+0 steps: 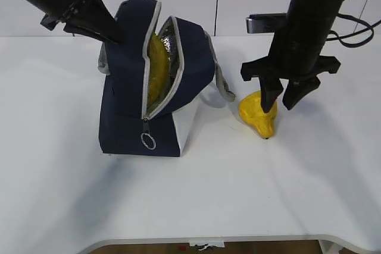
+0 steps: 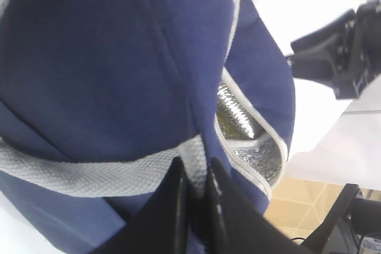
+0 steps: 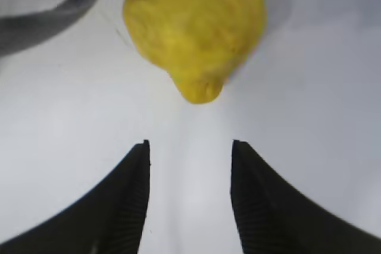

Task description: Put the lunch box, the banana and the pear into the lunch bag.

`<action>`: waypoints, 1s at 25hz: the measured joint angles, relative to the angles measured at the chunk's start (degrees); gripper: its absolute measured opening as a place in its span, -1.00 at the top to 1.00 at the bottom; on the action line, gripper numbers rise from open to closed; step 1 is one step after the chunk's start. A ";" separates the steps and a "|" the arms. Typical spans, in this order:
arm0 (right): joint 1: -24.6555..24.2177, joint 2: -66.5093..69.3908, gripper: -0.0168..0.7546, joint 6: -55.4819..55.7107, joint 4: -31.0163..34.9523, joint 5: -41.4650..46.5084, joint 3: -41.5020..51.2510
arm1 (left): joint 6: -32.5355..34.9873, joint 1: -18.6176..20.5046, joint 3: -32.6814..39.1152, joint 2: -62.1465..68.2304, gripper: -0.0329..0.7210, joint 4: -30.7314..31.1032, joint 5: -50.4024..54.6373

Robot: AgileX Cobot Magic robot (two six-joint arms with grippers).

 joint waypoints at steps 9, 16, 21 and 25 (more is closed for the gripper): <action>0.00 -5.00 0.05 0.00 0.00 -9.36 12.17 | 0.00 0.00 0.00 0.00 0.87 0.19 0.00; 0.44 -5.54 0.05 -0.03 0.00 -24.76 19.50 | 0.00 0.00 0.00 0.00 0.87 0.28 0.00; 0.44 -5.54 0.05 -0.13 -0.49 -28.28 19.77 | 0.00 0.00 0.00 0.00 0.87 0.28 0.00; 0.44 -5.54 0.05 -0.13 -1.17 -28.41 20.96 | 0.00 0.00 0.00 0.00 0.87 0.28 0.00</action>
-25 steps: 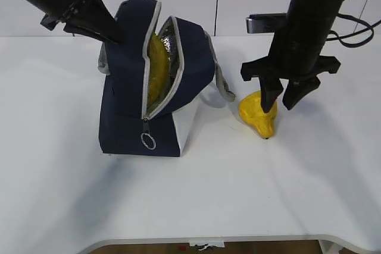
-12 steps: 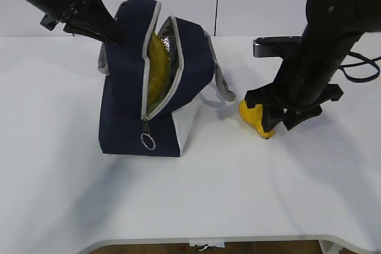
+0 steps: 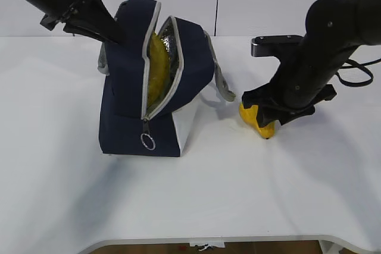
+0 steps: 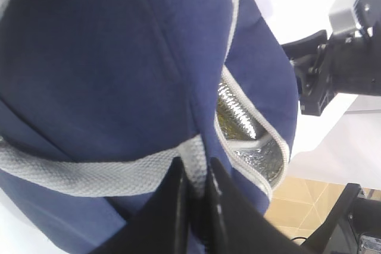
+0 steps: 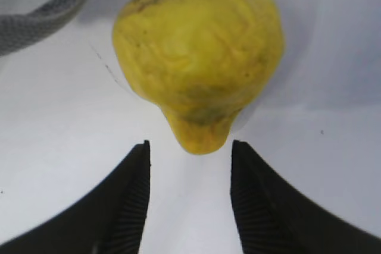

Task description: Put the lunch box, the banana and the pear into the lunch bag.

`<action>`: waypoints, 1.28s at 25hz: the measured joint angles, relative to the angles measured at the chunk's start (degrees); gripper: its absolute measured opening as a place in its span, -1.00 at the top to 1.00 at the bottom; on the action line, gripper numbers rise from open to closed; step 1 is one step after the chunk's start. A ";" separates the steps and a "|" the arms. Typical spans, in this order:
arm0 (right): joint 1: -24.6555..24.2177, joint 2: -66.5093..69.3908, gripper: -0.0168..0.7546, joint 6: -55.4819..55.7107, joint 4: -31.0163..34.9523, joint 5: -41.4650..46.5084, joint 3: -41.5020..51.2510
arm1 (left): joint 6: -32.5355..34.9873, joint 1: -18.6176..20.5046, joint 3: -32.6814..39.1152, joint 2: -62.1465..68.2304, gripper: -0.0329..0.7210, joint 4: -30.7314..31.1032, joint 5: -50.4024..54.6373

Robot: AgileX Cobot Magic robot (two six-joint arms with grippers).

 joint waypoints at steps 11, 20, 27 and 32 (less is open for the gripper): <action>0.00 1.43 0.05 0.00 -0.13 -3.38 1.25 | 0.00 0.00 0.00 0.00 0.87 0.00 0.00; 0.00 3.58 0.05 0.10 -0.80 -4.14 1.25 | 0.00 0.00 0.00 0.00 0.87 0.00 0.00; 0.00 3.58 0.05 0.10 -0.84 -5.82 1.25 | 0.00 0.00 0.00 0.00 0.87 0.00 0.00; 0.00 3.58 0.05 0.10 -0.93 -6.03 1.25 | 0.00 0.00 0.00 0.00 0.87 0.00 0.00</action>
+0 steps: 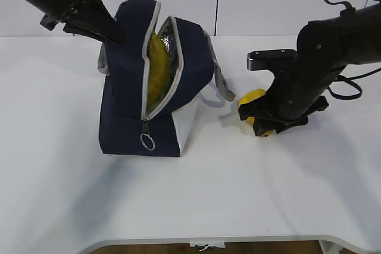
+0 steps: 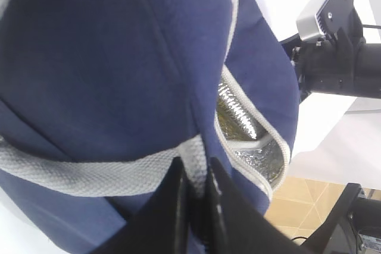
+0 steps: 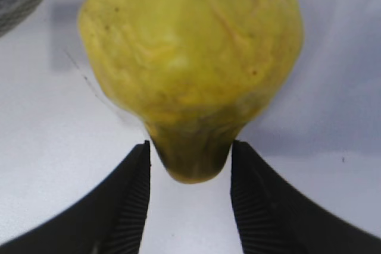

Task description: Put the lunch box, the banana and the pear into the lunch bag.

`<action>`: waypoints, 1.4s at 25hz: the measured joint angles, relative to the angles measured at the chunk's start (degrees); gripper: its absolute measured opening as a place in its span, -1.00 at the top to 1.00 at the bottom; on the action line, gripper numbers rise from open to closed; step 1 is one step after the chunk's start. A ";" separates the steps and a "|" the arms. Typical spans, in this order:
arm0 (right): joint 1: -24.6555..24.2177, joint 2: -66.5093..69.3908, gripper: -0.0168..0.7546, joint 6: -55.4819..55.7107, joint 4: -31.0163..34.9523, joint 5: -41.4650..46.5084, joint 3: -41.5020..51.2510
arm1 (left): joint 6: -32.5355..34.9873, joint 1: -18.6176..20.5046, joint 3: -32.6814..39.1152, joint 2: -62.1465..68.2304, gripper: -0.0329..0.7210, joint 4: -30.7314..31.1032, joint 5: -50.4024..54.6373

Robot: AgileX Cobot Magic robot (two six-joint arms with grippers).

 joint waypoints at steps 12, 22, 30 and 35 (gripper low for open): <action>0.00 0.84 0.05 0.00 0.00 -0.23 0.00 | 0.00 0.00 0.00 0.00 0.87 0.00 0.00; 0.00 1.07 0.05 0.00 -0.02 -0.83 0.00 | 0.00 0.00 0.00 0.00 0.87 0.00 0.00; 0.00 1.63 0.11 0.00 -0.02 -0.92 0.00 | 0.00 0.00 0.00 0.00 0.87 0.00 0.00; 0.00 1.63 0.30 0.00 -0.02 -0.92 0.00 | 0.00 0.00 0.00 0.00 0.87 0.00 0.00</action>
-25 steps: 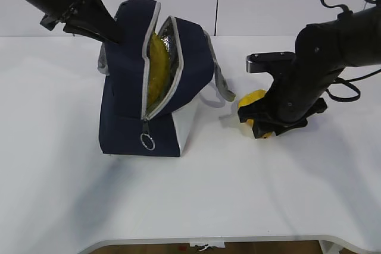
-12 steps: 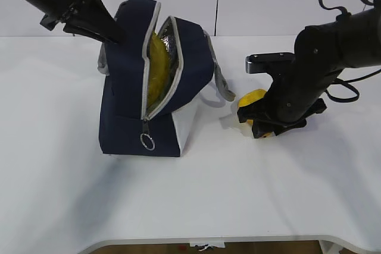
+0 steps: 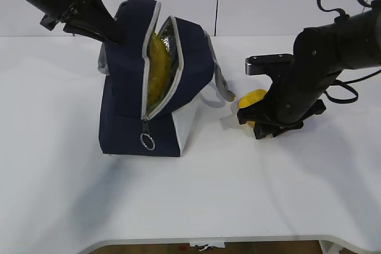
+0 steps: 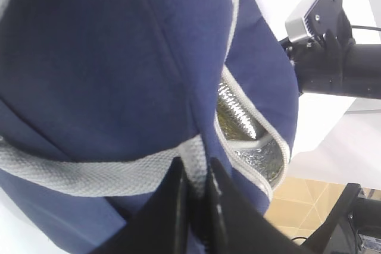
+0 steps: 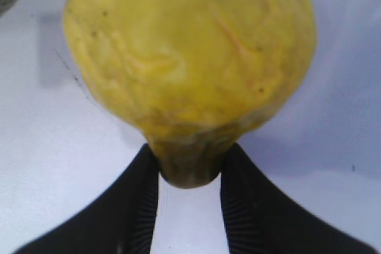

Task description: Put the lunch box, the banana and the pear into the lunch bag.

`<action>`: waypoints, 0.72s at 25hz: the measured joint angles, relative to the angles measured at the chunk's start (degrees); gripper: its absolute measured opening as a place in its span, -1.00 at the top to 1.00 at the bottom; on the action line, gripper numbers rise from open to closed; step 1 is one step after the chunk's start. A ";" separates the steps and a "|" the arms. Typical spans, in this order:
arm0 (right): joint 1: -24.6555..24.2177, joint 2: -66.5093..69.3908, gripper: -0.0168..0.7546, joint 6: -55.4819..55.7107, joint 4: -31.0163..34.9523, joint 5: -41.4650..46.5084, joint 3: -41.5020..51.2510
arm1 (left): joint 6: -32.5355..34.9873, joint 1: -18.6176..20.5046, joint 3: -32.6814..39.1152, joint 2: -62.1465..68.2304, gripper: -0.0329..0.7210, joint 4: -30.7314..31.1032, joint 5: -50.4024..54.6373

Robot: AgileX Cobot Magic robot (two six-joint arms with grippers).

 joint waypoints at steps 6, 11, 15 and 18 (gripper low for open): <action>0.00 0.00 0.32 0.00 0.00 0.83 -0.12 | 0.00 0.00 0.00 0.00 0.87 0.00 0.00; 0.00 0.00 0.32 0.00 -0.46 4.94 -1.73 | 0.00 0.00 0.00 0.00 0.87 0.00 0.00; 0.00 0.00 0.32 0.00 -0.46 9.03 -3.54 | 0.00 0.00 0.00 0.00 0.87 0.00 0.00; 0.00 0.04 0.32 0.00 -0.46 12.42 -4.97 | 0.00 0.00 0.00 0.00 0.87 0.00 0.00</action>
